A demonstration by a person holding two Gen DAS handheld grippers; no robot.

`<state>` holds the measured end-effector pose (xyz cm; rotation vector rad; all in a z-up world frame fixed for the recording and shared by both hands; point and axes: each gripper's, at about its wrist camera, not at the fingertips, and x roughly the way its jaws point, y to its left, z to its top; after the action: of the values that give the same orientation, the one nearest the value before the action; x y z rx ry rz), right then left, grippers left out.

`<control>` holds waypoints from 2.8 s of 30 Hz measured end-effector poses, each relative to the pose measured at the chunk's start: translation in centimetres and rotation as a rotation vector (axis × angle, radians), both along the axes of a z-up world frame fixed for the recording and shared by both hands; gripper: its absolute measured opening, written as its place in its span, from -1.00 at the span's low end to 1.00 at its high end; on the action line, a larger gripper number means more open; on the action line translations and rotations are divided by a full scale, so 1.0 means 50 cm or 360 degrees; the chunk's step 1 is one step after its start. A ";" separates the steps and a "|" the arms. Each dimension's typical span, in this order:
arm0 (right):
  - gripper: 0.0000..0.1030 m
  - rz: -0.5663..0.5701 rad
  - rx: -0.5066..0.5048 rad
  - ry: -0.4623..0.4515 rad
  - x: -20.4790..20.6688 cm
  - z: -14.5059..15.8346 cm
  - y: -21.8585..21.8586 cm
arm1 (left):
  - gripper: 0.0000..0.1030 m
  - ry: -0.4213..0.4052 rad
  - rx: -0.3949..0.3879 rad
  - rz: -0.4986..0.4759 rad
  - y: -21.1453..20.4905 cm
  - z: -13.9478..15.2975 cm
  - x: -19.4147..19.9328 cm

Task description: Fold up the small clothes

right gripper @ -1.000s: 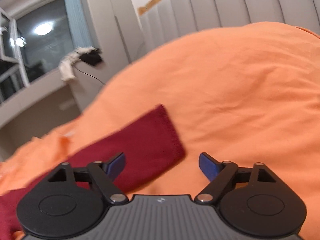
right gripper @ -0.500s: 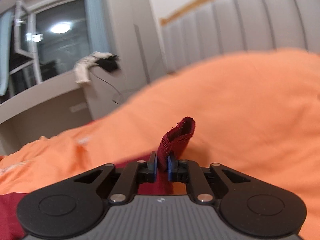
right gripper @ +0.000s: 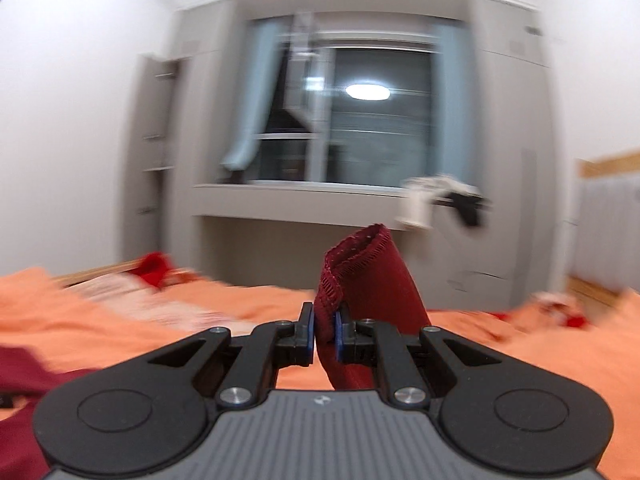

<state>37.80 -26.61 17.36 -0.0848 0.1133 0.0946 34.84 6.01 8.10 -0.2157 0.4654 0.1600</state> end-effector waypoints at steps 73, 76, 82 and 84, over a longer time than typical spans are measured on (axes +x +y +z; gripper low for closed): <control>0.09 0.0116 -0.0484 0.0629 0.026 -0.302 -0.066 | 0.99 0.0236 0.0144 -0.0342 -0.054 -0.055 0.005; 0.08 0.0158 -0.0661 0.0608 0.027 -0.326 -0.024 | 0.99 0.0292 0.0197 -0.0349 -0.069 -0.067 0.012; -0.13 0.0095 -0.0860 0.0505 0.035 -0.341 0.031 | 0.99 0.0471 0.0360 -0.0386 -0.089 -0.100 0.027; -0.79 0.0108 -0.0845 0.0537 0.040 -0.342 0.034 | 0.99 0.0479 0.0393 -0.0406 -0.091 -0.101 0.025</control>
<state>39.80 -24.90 0.26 -0.6041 0.4717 0.1442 36.07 1.43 3.02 0.1133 0.7614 -0.0022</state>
